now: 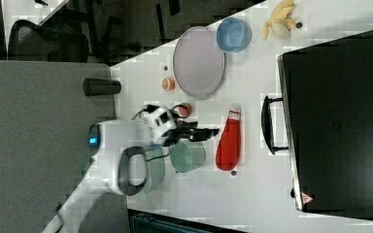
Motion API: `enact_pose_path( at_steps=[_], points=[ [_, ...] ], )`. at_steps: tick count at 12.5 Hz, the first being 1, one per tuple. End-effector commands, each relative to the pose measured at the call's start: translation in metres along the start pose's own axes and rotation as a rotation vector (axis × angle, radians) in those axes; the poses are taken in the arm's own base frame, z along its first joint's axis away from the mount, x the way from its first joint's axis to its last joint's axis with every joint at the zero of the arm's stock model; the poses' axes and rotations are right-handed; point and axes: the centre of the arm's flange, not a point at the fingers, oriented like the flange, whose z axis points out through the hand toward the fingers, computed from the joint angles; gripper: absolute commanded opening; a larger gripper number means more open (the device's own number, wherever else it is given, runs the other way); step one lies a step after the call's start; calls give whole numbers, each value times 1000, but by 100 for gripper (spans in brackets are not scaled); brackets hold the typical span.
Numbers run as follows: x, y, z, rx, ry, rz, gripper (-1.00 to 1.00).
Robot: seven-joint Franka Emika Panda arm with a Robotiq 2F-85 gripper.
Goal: Pick ketchup from plate and place it on table.
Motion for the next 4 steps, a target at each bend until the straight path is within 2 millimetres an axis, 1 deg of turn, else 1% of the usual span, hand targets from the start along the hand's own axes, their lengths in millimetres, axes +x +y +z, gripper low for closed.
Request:
enact_pose_path(
  at_steps=[1,3,4],
  points=[
    [16,-5,-114,24,125,247,100],
    [9,-4,-165,-5,75,375,100],
    [6,-4,-191,-23,49,396,100]
  ],
)
